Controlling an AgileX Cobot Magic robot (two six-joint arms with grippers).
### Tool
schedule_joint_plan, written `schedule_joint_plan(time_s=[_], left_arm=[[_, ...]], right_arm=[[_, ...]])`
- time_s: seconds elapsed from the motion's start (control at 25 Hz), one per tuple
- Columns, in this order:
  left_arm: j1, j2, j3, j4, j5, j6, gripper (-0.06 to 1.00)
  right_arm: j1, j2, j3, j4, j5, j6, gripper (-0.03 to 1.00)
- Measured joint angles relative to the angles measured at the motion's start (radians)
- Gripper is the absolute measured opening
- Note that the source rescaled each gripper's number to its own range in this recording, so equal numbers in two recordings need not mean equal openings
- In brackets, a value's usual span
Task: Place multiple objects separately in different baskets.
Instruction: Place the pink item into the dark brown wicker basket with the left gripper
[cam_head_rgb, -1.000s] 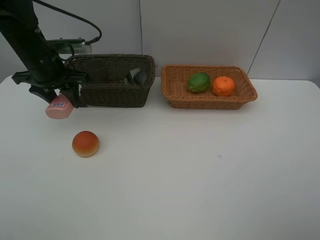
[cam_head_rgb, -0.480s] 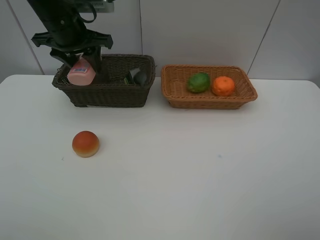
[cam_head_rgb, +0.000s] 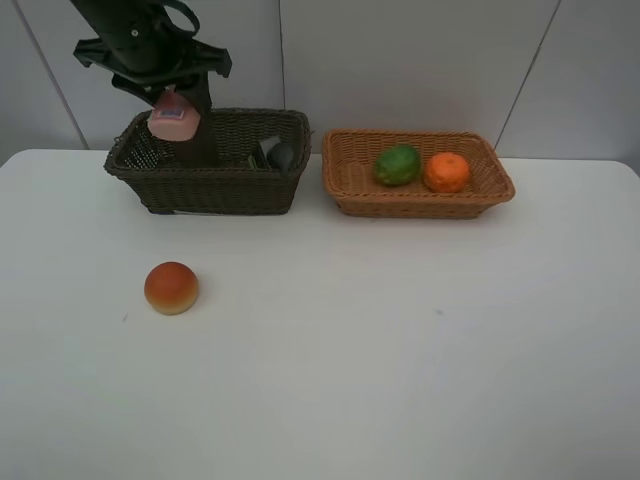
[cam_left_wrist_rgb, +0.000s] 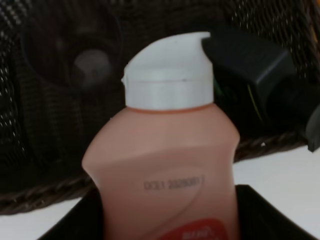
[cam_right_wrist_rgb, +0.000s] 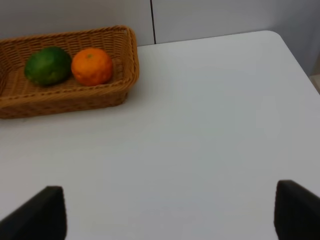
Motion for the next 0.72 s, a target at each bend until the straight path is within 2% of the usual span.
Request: schedule_joint_plan(time_s=[0.2,0.64,0.72], left_arm=[[0.001,0.042,0.0,0.062,-0.152,0.0,0.63],[-0.005,0.192,0.018,0.066,-0.349,0.0,0.63],[-0.009,0.194,0.034,0.066,-0.416,0.0,0.63]], right_arm=[[0.0,0.0,0.0,0.0,0.0,0.0,0.82],[0.0,0.0,0.0,0.0,0.0,0.0,0.82],[0.0,0.0,0.0,0.0,0.0,0.0,0.82]])
